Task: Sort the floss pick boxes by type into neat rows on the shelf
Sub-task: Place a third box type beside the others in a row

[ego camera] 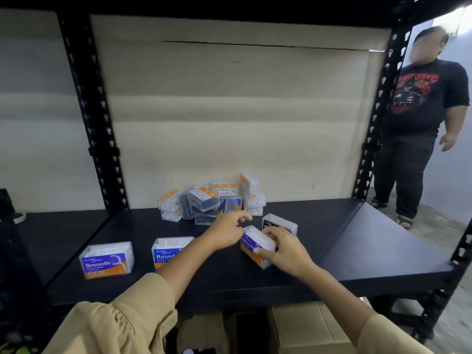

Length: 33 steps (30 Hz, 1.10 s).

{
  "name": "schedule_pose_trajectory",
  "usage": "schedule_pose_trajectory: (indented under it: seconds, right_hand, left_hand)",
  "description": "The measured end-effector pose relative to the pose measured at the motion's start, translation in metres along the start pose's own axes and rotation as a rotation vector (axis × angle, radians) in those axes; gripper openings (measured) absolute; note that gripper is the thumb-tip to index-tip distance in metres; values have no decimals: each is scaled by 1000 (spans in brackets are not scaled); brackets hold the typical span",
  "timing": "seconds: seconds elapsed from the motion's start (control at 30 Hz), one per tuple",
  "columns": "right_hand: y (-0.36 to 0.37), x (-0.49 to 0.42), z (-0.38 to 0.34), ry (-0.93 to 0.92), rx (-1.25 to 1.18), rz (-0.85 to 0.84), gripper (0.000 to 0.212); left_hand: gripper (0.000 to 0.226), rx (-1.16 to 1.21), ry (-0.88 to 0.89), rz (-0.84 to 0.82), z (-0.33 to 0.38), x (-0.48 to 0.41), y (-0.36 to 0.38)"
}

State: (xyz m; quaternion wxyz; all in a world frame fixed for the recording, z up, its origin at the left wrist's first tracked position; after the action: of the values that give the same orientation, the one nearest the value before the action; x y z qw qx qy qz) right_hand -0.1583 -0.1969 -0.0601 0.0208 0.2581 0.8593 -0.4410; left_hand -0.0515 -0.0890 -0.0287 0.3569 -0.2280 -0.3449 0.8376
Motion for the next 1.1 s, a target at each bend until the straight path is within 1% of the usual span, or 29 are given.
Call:
schedule_pose_trajectory:
  seconds: [0.07, 0.17, 0.23, 0.3, 0.4, 0.53, 0.67, 0.73, 0.83, 0.9, 1.0, 1.1]
  right_hand:
    - [0, 1, 1, 5, -7, -5, 36]
    - [-5, 0, 5, 14, -19, 9, 41]
    - [-7, 0, 8, 11, -23, -1, 45]
    - [-9, 0, 10, 1, -43, -2, 47]
    - [-11, 0, 9, -28, -50, 9, 47]
    - [-16, -2, 9, -37, -92, 52, 36]
    - [-18, -4, 7, -62, -155, 83, 21]
    - [-21, -6, 6, -79, -164, 157, 15]
    - [-30, -11, 8, -103, -20, 315, 16]
    - [-34, -18, 11, -80, 102, 354, 22]
    - [-35, -29, 18, -25, 250, 287, 36]
    - [-32, -38, 25, 53, 307, 157, 40]
  left_hand:
    - [49, -6, -20, 18, -5, -5, -4]
    - [49, -38, -24, 21, -6, -10, -6]
    - [47, -72, 10, -16, -1, -8, -2]
    - [46, -55, 51, -84, 7, -3, 8]
    - [51, -43, 90, -149, 15, 5, 23]
    - [53, -267, 205, -163, 17, 7, 32]
    - [44, -276, 225, -145, 14, 5, 26]
    - [44, -288, 212, -151, 13, 5, 24]
    - [44, -319, 216, -148, 13, 5, 19]
    - [44, -341, 214, -157, 12, 5, 12]
    - [44, -373, 178, -164, 5, 2, 0]
    - [44, -427, 139, -177, -5, -4, -10]
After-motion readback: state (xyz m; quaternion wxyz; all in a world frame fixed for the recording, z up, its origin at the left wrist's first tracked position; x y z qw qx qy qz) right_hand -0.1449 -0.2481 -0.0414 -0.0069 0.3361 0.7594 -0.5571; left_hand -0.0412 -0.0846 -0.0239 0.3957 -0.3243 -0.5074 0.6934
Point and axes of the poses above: each hand's wrist, its own x-axis away from the middle knuckle, its own y-axis out of the palm, z = x × y, the point moved 7 cm from there along -x, towards the middle knuckle, and after that the axes turned 1 degree about z, right-handed, at the moved point
